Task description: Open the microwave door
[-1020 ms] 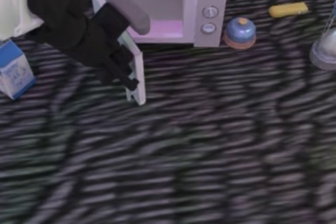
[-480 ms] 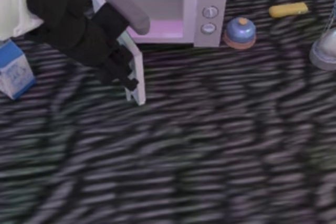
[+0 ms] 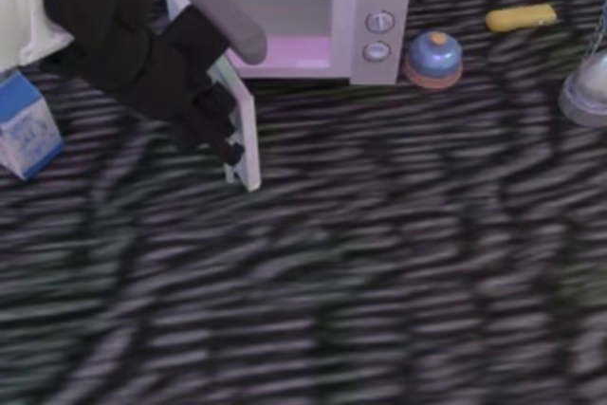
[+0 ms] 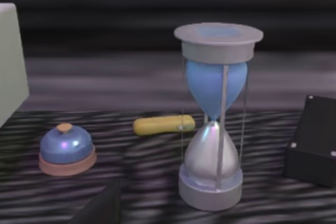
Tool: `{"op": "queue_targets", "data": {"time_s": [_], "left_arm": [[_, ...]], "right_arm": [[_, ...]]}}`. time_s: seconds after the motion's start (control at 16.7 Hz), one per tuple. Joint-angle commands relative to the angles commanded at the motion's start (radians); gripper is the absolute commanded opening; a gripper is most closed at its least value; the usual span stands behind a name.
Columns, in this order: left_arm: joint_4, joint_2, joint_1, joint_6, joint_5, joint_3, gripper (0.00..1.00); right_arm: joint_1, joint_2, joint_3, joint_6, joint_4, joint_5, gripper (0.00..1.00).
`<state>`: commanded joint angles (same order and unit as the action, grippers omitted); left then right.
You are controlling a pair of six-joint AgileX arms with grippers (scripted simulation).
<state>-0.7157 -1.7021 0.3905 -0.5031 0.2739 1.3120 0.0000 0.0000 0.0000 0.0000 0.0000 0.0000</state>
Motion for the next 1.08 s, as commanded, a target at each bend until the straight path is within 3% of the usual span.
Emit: {"op": "queue_targets", "data": {"time_s": [0.42,1.08], "left_arm": [[-0.052,0.007,-0.064,-0.156,0.070,-0.007,0.00],[-0.054,0.007,-0.066,-0.160,0.072,-0.008,0.00]], "right_arm": [[0.000,0.000,0.000,0.000,0.000,0.000,1.00],[0.000,0.000,0.000,0.000,0.000,0.000,1.00]]}}
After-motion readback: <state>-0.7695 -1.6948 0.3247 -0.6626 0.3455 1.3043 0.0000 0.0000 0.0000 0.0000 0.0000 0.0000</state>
